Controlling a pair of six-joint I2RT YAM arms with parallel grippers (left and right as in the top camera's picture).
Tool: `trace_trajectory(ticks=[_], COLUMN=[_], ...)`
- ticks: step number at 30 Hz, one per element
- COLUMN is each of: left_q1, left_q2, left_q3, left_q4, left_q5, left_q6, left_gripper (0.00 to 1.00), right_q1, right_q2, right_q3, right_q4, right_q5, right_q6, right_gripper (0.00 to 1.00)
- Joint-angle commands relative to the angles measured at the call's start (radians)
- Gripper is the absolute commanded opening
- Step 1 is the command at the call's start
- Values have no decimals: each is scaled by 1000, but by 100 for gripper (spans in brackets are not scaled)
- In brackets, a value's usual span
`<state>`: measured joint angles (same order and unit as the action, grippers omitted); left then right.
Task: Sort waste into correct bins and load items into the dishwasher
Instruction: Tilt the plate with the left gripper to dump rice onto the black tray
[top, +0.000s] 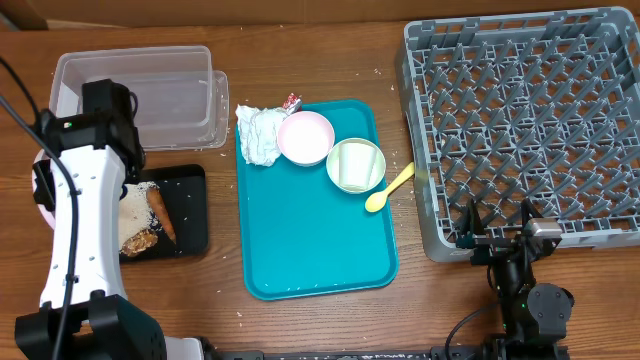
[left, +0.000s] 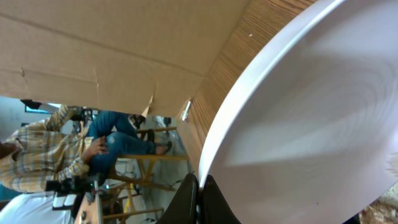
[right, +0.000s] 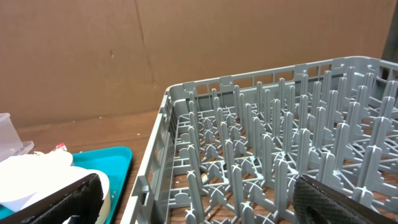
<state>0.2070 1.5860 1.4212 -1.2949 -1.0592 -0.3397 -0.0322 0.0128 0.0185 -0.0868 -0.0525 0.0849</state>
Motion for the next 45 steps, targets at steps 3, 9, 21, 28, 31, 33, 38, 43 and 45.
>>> trace_trajectory(ticks=[3,9,21,28,31,33,38,43,45], left_q1=[-18,-19,-26,-18,-18,-18,-14,-2,-2], left_q2=[-21,-21,-23,-22,-22,-22,-22,-23,-23], left_q3=[23,23,23,23,23,23,23,23,26], left_q4=[-31,-57,-29,19,21,20,3,1,-18], left_q5=[-45,-51,-64,84,118,127,269,334,374], left_q6=[-83,-95,-159,-162,-161,-148,-61,-32,8], left_gripper=[4,4,4,4,4,4,4,4,4], right_q1=[-1,-1,-1,-1,-1,-1,-1,-1,-1], right_q2=[-10,-10,-10,-10,-10,-10,-10,-10,-10], right_q3=[-10,-10,-10,-10,-10,-10,-10,-10,-10], right_q4=[6,6,6,6,6,6,6,6,6], right_q5=[-2,-2,-2,-2,-2,-2,-2,-2,-2], right_q6=[-3,-3,-3,-3,-3,-3,-3,-3,-3], right_gripper=[100,100,100,100,100,100,100,100,100])
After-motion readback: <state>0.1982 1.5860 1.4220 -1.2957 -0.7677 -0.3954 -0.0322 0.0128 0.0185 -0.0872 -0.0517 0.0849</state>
